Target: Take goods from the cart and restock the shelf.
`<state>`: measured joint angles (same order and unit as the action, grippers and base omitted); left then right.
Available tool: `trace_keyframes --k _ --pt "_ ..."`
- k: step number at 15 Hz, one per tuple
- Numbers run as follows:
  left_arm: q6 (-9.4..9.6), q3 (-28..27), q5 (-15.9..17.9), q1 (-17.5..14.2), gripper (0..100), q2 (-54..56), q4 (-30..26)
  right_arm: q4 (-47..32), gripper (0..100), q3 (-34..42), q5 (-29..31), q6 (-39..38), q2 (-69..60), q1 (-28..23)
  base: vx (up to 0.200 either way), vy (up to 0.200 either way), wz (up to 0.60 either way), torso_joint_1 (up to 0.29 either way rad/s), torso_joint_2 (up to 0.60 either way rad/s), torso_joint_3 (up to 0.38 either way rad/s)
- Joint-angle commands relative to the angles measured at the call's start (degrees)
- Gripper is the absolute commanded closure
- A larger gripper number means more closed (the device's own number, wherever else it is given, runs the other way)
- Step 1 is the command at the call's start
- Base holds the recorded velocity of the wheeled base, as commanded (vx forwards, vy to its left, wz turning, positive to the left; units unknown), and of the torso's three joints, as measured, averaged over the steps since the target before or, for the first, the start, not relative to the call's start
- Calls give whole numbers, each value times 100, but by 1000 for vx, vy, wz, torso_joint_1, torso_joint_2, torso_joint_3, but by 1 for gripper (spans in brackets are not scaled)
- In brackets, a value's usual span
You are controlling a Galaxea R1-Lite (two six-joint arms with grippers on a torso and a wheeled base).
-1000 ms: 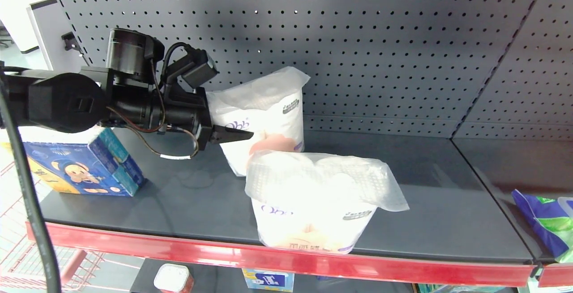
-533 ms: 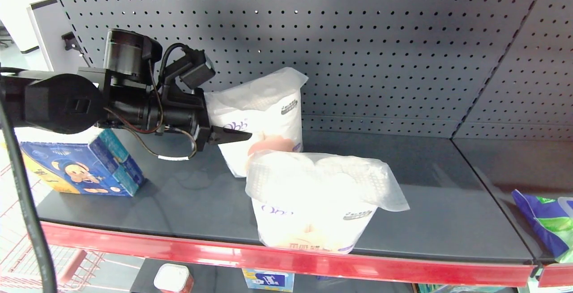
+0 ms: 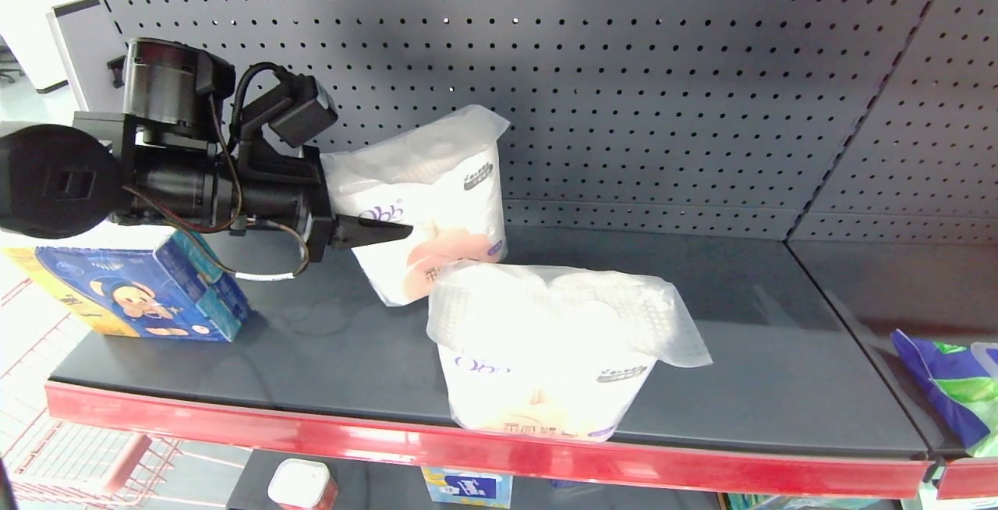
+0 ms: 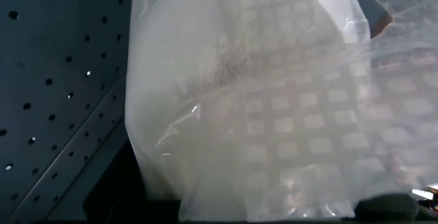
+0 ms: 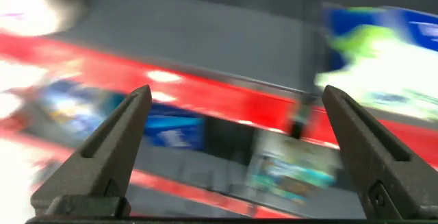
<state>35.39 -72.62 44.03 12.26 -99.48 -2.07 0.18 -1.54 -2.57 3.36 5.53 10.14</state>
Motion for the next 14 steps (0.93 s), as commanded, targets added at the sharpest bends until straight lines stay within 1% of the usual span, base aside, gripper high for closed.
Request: trace_keyframes --k 1,2,3,4,5,7,8,10,11,14 --pt "3 72 0 -31 100 130 5 -45 0 -22 -59 -46 9 -4 0 0 0 0 0 0" --pt "-6 55 0 -31 100 148 5 -97 0 -31 169 -99 9 -12 0 0 0 0 0 0" --pt "-6 46 0 -31 100 148 5 -36 0 -5 785 -187 9 -12 0 0 0 0 0 0" --pt "-15 37 0 -31 100 148 5 8 0 13 987 -424 9 -12 0 0 0 0 0 0" --pt "-15 20 0 -31 100 148 5 43 0 22 996 -609 9 -12 0 0 0 0 0 0" --pt "-15 11 0 -31 100 148 5 52 0 39 1075 -495 9 -12 0 0 0 0 0 0" --pt "-15 2 0 -31 100 148 5 52 0 39 1329 -512 9 -12 0 0 0 0 0 0" --pt "-15 2 0 -31 100 148 5 52 0 39 1286 -486 9 -4 0 0 0 0 0 0" --pt "-15 2 0 -31 100 148 5 61 0 57 978 -372 9 -4 0 0 0 0 0 0" --pt "-23 -15 -9 -31 100 165 5 43 0 83 793 -626 18 -4 0 0 0 0 0 0"
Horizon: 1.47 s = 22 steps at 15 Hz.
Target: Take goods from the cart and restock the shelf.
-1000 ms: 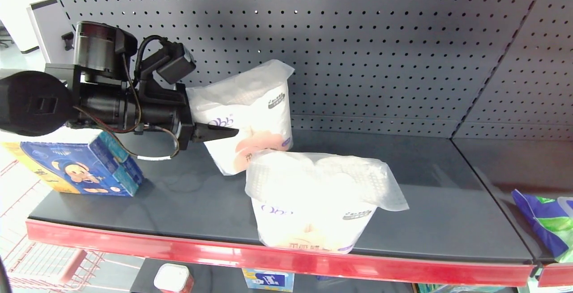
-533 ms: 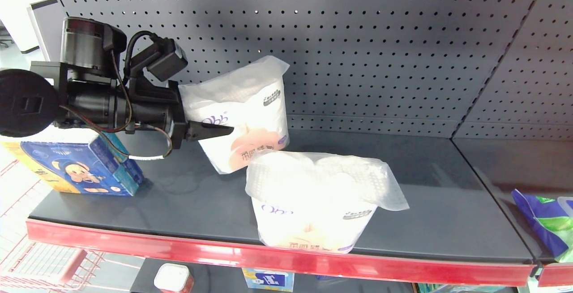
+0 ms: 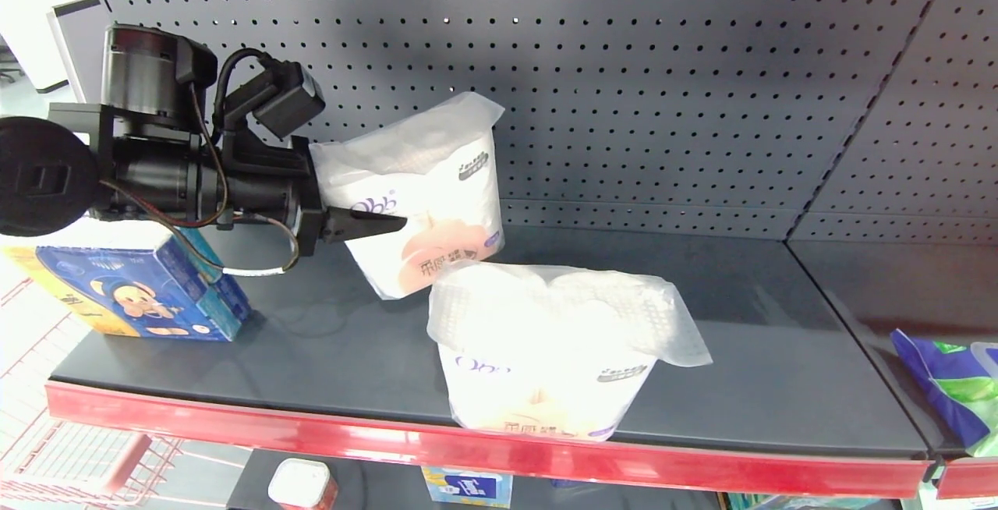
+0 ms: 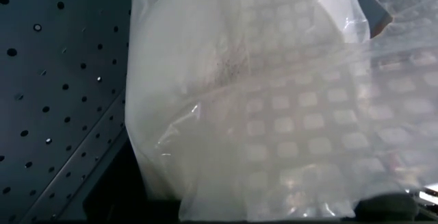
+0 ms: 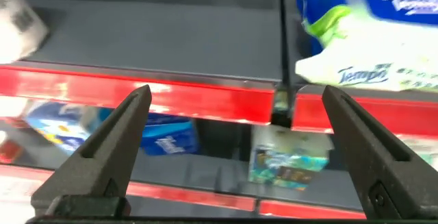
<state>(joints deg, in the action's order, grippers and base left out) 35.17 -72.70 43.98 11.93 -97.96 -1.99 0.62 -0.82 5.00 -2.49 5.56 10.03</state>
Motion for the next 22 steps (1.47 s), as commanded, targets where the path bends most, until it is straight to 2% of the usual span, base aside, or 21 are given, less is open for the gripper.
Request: trace_keyframes --k 1,22 --pt "-1 -7 -4 2 100 14 -12 -62 0 73 -227 64 15 7 0 0 0 0 0 0" --pt "7 90 -83 -7 100 -56 -135 -62 0 82 -359 222 15 25 0 0 0 0 0 0"
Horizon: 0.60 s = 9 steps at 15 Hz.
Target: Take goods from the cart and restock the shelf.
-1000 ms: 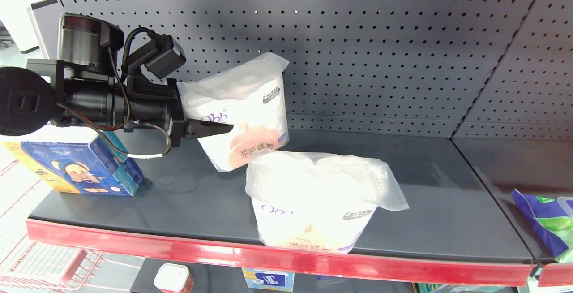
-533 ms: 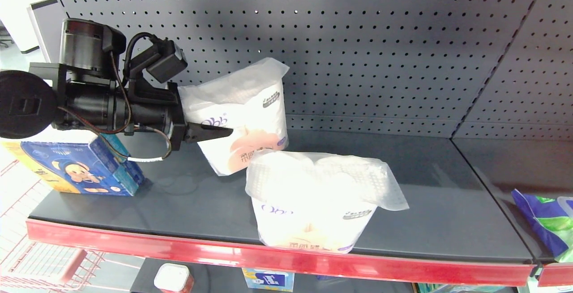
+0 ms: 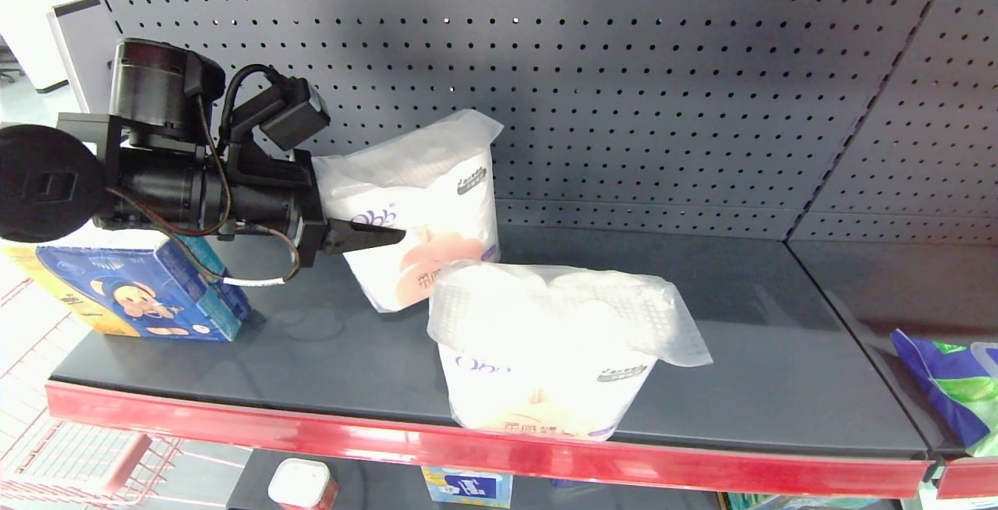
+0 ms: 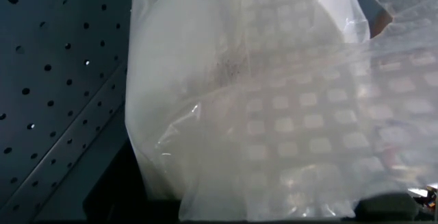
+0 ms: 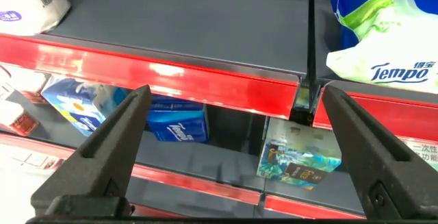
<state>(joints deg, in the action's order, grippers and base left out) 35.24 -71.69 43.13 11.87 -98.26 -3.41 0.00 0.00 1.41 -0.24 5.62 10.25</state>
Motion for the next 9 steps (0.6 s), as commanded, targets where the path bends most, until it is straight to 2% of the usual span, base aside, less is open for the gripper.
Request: trace_keyframes --k 1,4,9 --pt "9 -11 2 8 100 -27 7 0 0 0 -1 -2 1 3 0 0 0 0 0 0" --pt "18 -20 -121 17 100 26 7 9 0 0 -1 7 9 3 0 0 0 0 0 0" --pt "53 -73 -121 -18 100 70 7 0 0 0 -1 -2 9 3 0 0 0 0 0 0"
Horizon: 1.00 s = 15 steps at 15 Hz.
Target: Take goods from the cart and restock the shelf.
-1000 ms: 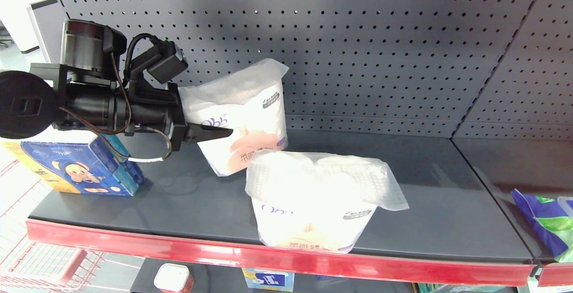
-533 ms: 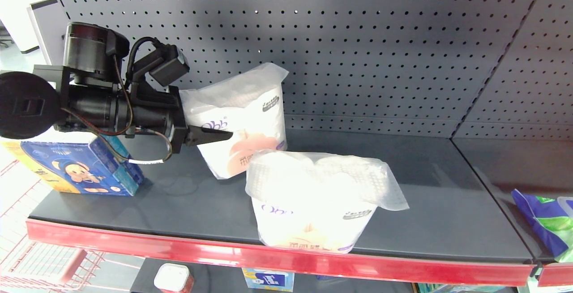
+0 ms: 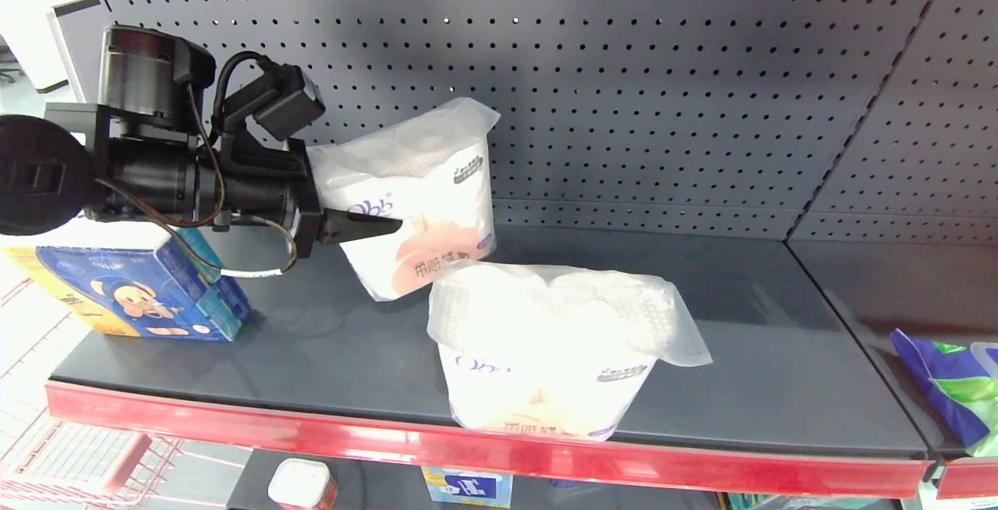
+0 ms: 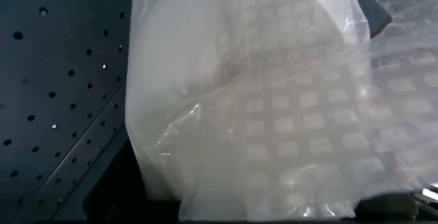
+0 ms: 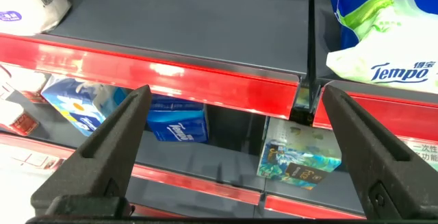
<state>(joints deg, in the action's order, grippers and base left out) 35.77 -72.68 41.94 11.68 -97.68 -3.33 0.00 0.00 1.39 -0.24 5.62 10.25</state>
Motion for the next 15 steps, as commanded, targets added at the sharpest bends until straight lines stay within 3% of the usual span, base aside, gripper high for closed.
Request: trace_keyframes --k 1,3,7,11,15 --pt "9 43 -1 45 100 30 -10 0 0 0 2 7 9 3 0 0 0 0 0 0" --pt "18 26 -19 89 100 30 -10 9 0 0 2 -2 9 3 0 0 0 0 0 0" --pt "255 17 -28 10 100 -40 -10 9 0 0 -7 -2 9 3 0 0 0 0 0 0" --pt "783 -88 -19 -43 100 -260 -10 9 0 0 2 7 9 3 0 0 0 0 0 0" --pt "950 -475 -19 -52 100 -383 -441 9 0 0 -7 7 9 3 0 0 0 0 0 0"
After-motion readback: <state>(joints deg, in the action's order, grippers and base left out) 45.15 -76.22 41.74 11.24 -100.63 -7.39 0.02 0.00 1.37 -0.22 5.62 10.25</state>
